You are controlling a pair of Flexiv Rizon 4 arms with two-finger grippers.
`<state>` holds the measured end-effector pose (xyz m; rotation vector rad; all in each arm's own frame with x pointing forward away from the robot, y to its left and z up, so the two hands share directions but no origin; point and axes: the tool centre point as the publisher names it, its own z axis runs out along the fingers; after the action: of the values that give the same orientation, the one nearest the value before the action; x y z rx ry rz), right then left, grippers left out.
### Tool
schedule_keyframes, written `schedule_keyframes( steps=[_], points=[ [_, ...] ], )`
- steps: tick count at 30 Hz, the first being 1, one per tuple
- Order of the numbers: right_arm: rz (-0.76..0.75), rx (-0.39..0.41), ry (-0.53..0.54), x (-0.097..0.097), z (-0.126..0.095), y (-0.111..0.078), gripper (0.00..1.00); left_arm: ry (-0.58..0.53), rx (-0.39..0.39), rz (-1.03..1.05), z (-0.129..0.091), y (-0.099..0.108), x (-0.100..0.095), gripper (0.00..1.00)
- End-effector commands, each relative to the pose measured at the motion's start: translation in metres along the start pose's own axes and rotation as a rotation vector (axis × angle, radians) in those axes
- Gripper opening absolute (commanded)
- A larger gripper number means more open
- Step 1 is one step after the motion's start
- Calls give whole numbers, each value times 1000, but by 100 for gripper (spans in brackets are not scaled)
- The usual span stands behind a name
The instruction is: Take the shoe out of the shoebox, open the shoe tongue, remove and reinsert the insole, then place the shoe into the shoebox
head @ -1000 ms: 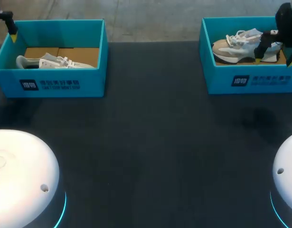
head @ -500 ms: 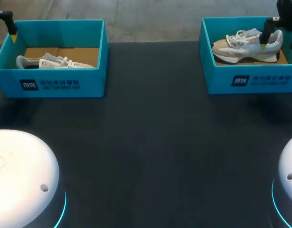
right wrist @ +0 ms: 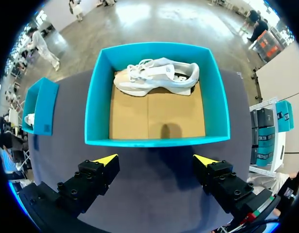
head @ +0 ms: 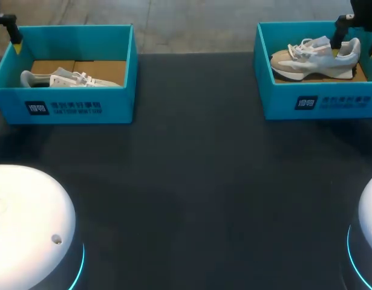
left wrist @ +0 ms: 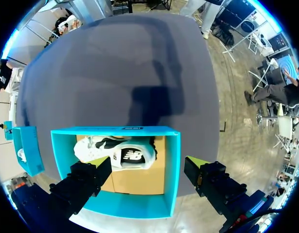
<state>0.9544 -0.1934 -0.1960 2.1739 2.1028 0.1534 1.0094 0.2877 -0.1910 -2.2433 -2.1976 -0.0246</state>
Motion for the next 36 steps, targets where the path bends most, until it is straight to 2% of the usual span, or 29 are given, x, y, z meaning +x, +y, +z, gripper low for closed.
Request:
schedule_keyframes(
  steps=[1, 3, 9, 14, 23, 36],
  points=[
    [0, 2, -1, 0, 0, 1, 100, 3, 0, 1, -1, 0, 0, 100],
    [0, 2, -1, 0, 0, 1, 100, 3, 0, 1, -1, 0, 0, 100],
    [-11, -68, -62, -19, 3, 28, 100, 3, 0, 1, -1, 0, 0, 100],
    [-25, -70, -58, -28, 12, 42, 100, 3, 0, 1, -1, 0, 0, 100],
    [-57, -66, -65, -29, 31, 64, 100, 3, 0, 1, -1, 0, 0, 100],
    [-99, -82, -105, -46, 45, 98, 100, 3, 0, 1, -1, 0, 0, 100]
  ],
)
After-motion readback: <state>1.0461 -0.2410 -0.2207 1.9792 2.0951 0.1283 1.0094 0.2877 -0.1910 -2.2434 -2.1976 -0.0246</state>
